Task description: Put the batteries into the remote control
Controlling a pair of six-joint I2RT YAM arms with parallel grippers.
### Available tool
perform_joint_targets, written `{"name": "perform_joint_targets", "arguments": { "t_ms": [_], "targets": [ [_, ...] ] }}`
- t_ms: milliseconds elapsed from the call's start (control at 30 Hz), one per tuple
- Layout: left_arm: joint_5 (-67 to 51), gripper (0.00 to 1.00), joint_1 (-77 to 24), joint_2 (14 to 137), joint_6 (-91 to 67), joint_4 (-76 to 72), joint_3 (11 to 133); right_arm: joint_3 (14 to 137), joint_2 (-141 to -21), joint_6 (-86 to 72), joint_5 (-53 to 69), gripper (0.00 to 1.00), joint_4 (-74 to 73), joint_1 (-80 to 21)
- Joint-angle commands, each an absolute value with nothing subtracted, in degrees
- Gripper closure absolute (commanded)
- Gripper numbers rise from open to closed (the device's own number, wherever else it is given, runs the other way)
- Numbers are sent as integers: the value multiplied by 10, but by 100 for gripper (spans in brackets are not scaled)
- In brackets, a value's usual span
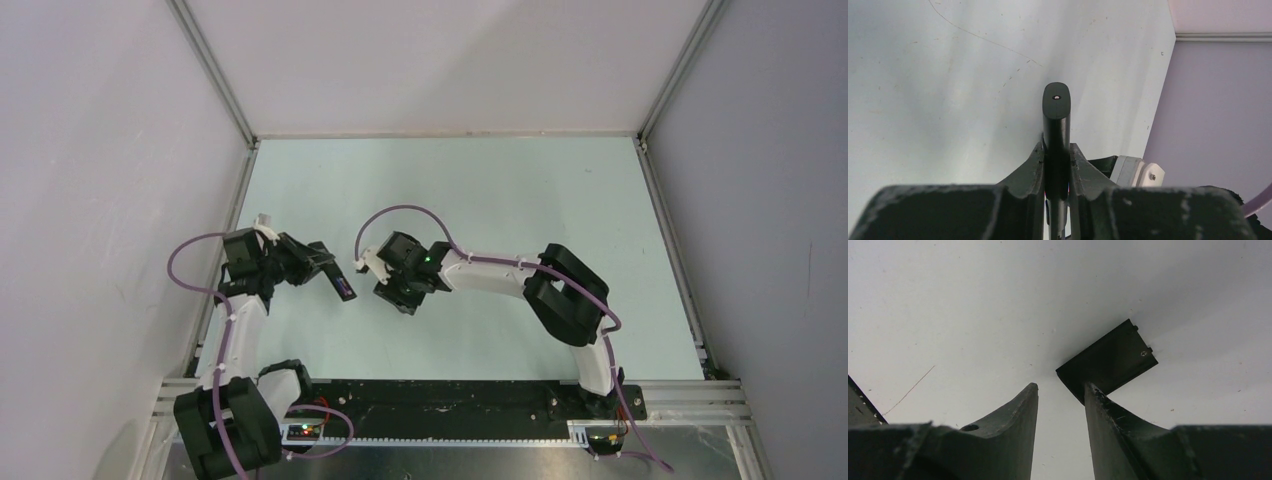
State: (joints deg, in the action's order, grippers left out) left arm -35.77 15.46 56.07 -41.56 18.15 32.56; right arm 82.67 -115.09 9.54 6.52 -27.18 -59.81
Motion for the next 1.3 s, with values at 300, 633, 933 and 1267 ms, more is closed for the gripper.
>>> {"name": "perform_joint_targets", "arguments": {
  "t_ms": [300, 633, 933, 1267],
  "targets": [
    [-355, 100, 167, 576, -415, 166, 326, 857, -1173, 117, 61, 62, -288, -599],
    [-359, 100, 169, 577, -415, 166, 324, 875, -1194, 112, 51, 92, -301, -599],
    [-380, 100, 169, 580, -411, 166, 325, 859, -1146, 57, 99, 100, -280, -576],
    [-436, 100, 165, 554, -429, 145, 328, 833, -991, -159, 213, 100, -216, -517]
  ]
}}
